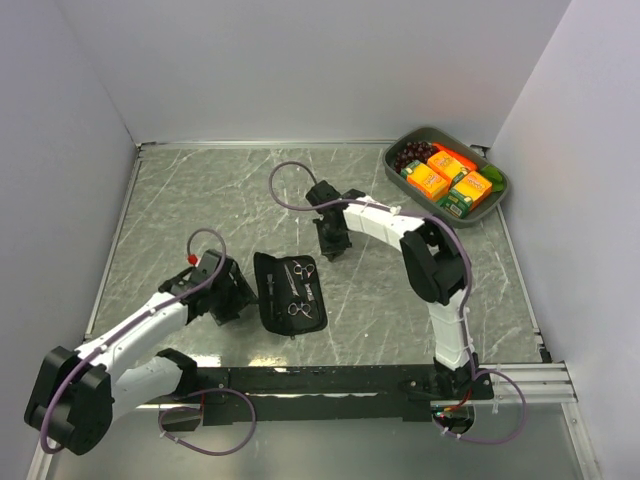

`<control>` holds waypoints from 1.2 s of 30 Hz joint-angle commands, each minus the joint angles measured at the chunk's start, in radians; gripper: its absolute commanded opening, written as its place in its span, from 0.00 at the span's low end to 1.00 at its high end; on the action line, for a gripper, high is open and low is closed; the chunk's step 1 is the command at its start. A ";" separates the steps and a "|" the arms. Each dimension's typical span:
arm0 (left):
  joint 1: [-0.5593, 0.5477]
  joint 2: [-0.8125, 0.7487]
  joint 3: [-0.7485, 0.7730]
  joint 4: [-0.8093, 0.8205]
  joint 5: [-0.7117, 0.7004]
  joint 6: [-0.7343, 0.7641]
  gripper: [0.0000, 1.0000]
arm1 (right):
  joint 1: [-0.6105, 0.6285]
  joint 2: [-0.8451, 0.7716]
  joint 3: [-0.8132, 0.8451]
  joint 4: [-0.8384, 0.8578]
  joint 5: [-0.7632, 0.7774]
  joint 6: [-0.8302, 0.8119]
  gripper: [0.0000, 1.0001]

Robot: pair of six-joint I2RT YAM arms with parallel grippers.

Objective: Sort the hair-cutting tools

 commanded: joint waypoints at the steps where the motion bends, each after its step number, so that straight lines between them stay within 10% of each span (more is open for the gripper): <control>1: 0.009 0.004 0.165 -0.131 -0.110 0.069 0.69 | -0.003 -0.159 -0.051 -0.063 0.059 -0.001 0.00; 24: 0.009 0.209 0.400 -0.014 -0.077 0.078 0.66 | 0.025 -0.424 -0.422 0.066 -0.102 0.005 0.00; 32: 0.009 0.031 0.381 -0.198 -0.176 0.069 0.01 | 0.031 -0.385 -0.422 0.081 -0.130 0.005 0.00; 36: 0.009 -0.028 0.286 -0.160 -0.136 0.044 0.01 | 0.029 -0.362 -0.404 0.084 -0.137 0.000 0.00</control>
